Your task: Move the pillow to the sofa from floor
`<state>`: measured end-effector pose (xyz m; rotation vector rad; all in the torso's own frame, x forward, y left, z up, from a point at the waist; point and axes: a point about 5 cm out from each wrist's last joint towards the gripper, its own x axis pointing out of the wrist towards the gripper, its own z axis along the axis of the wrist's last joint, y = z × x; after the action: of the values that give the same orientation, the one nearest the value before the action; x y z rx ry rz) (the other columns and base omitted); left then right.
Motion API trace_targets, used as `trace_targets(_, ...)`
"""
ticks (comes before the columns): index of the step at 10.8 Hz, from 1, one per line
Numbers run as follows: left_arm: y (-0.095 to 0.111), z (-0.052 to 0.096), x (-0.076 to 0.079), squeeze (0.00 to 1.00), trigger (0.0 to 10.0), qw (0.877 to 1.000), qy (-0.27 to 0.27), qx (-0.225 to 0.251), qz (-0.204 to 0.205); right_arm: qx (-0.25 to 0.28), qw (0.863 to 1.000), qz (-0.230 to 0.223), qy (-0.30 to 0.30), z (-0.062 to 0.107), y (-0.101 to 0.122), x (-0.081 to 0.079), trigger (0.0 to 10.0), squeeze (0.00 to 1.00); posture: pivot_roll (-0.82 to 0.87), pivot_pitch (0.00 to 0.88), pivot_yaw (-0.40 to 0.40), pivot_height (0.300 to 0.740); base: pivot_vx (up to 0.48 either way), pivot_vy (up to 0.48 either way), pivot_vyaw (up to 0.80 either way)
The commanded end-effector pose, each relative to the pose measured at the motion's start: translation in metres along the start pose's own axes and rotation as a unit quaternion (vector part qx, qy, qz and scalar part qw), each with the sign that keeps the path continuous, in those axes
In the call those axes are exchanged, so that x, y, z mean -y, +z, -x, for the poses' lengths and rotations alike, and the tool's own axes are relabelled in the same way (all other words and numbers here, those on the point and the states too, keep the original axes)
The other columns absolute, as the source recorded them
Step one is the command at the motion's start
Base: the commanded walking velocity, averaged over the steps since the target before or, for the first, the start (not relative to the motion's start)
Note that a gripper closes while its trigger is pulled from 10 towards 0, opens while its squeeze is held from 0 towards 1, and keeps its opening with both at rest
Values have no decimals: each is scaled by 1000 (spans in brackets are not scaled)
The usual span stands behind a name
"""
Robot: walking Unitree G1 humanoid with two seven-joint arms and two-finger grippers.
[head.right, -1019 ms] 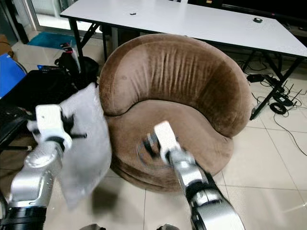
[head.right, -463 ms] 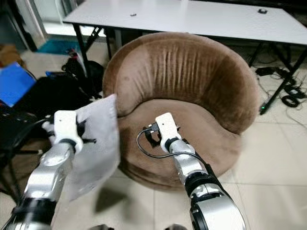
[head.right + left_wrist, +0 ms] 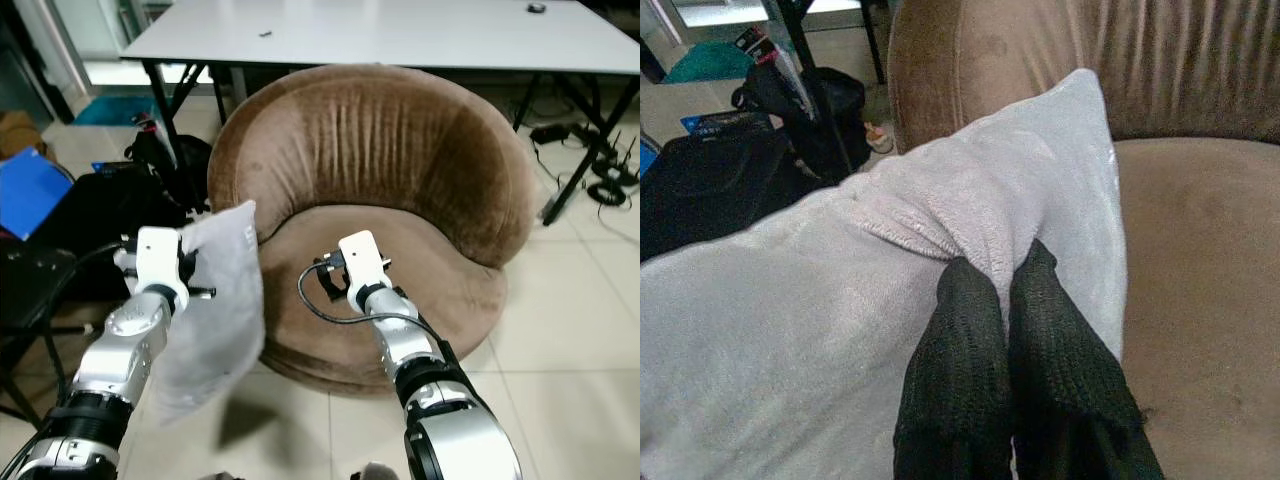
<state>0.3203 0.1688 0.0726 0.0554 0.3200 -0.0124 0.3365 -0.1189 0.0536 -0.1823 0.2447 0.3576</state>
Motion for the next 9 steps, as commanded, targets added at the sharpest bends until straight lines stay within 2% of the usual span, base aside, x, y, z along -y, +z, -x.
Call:
trace_targets(1,21,-5,0,0,10000,999,-3,43,-15,10,1000,-1,-2,0,2,-3,10000,0,-201,0,115,740,0,0,0)
trace_targets(5,19,-9,8,0,10000,998,-21,49,-22,10,1000,-8,-16,4,-4,0,10000,0,-228,0,142,740,0,0,0)
trace_targets(9,15,-9,6,0,10000,997,-17,56,-40,9,1000,-9,-14,5,-5,-3,10000,0,-222,0,142,740,0,0,0)
